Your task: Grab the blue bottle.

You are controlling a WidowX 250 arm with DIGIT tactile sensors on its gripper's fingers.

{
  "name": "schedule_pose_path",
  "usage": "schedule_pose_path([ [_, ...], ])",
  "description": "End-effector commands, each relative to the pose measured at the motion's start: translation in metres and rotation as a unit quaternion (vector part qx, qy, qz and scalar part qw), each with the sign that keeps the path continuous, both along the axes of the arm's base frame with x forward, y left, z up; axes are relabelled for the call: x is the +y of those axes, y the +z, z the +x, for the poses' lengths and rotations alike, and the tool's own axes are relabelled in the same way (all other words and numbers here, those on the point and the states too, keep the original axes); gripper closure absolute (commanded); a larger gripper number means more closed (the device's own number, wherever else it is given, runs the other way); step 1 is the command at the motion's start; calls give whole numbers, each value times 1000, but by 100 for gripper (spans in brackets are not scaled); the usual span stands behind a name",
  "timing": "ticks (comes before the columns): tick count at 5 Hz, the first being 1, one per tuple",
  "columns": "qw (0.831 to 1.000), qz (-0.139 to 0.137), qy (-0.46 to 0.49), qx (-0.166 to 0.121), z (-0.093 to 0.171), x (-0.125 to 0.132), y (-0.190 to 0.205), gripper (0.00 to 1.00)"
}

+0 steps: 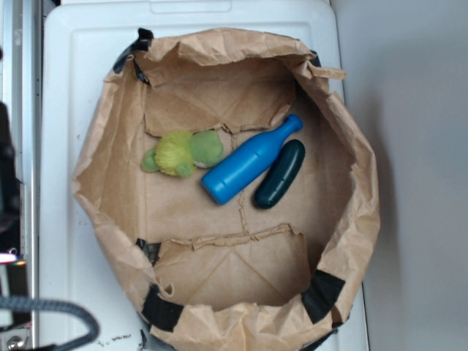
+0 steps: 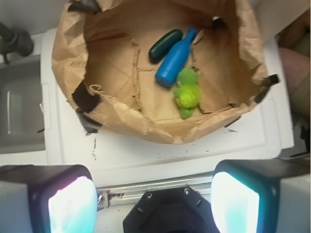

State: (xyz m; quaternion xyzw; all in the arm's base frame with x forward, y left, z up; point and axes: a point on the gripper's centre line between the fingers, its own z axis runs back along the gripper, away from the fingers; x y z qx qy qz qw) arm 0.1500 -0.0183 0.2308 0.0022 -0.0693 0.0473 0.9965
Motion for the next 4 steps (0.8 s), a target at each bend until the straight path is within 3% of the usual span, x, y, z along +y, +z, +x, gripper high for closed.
schedule_pose_path([
  [1,1000,4,-20,-4,34,34,-27,0],
  [2,1000,-2,-23,1,59,41,-36,0],
  [3,998,-45,-45,6,84,32,-37,0],
  [4,998,-45,-45,6,84,32,-37,0],
])
